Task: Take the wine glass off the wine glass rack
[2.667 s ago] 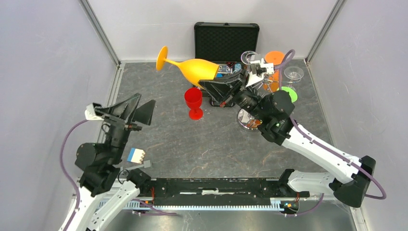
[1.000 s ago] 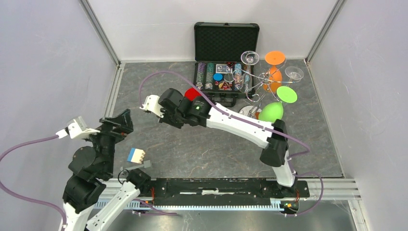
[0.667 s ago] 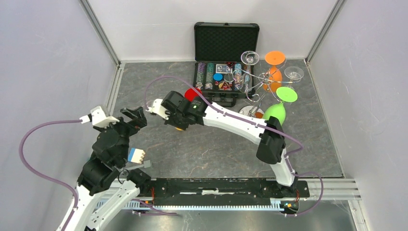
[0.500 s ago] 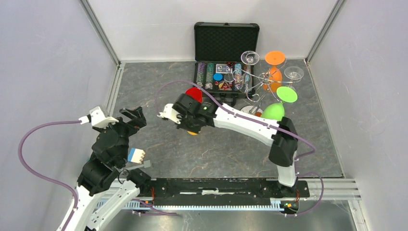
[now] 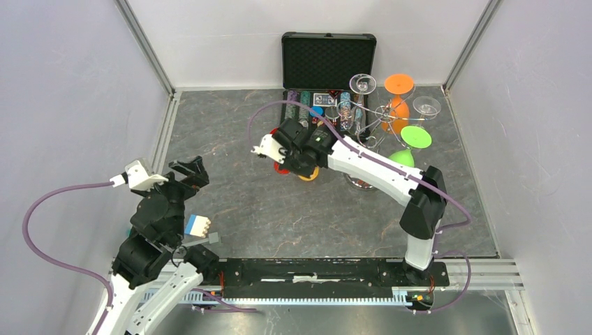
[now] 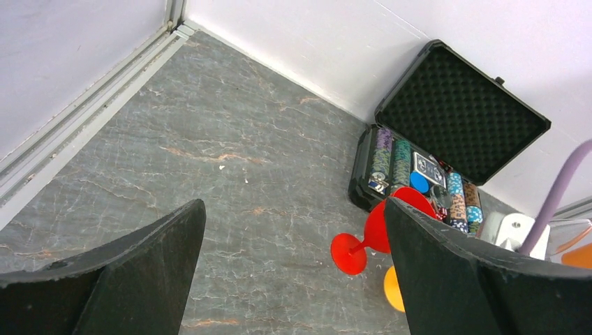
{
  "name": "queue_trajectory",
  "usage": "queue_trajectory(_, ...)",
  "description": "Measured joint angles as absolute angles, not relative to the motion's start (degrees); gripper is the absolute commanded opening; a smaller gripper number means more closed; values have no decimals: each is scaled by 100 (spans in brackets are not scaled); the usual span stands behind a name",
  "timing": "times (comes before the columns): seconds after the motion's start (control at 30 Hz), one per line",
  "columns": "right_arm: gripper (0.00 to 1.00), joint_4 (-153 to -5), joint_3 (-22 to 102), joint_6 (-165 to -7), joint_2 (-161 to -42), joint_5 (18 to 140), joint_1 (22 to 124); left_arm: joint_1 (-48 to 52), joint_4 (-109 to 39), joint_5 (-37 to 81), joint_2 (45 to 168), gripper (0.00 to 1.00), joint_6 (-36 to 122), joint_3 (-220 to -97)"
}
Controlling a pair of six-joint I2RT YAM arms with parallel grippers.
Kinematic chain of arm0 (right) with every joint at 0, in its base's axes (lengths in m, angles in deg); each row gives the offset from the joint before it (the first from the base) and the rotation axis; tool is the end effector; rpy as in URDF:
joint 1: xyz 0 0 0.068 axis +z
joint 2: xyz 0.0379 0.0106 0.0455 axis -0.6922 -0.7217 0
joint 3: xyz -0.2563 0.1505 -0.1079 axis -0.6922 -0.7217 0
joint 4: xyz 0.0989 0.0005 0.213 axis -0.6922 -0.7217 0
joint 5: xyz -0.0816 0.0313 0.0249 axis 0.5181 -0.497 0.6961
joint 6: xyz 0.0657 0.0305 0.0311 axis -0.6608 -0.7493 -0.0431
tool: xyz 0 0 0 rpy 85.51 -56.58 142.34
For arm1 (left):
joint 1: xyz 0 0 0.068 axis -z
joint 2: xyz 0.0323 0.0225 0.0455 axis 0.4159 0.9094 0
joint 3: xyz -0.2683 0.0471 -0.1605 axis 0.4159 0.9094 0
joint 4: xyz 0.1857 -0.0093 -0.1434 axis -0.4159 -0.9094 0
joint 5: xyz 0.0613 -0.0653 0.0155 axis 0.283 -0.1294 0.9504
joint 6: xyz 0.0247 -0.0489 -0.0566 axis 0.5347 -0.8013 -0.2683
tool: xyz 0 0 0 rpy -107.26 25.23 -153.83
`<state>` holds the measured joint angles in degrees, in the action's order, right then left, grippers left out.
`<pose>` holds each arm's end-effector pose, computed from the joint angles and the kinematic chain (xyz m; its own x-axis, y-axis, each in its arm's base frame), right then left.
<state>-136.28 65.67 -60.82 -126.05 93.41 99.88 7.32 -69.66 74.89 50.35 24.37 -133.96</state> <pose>0.2233 0.3177 0.3291 -0.2203 -0.8877 -0.4043 -0.9088 0.3374 -0.2456 0.0351 0.0340 0.3609 0.0542 -0.4535 -0.8896 -0.2182 0.8640 -0.4537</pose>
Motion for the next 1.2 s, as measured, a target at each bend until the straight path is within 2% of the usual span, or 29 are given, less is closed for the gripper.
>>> queue_trajectory(0.47,1,-13602,7365,-5776,-13405,9260,9193,732,-6946,7484,5321,100,2487,-13396)
queue_trajectory(0.67,8,-13615,7391,-5698,-13459,9129,9153,732,-6946,7482,5324,100,2489,-13396)
queue_trajectory(0.87,21,-13648,7391,-5656,-13459,9083,9136,732,-6944,7473,5326,100,2489,-13393)
queue_trajectory(1.2,36,-13698,7673,-5676,-13459,9158,9131,732,-6922,7379,5396,100,2489,-13393)
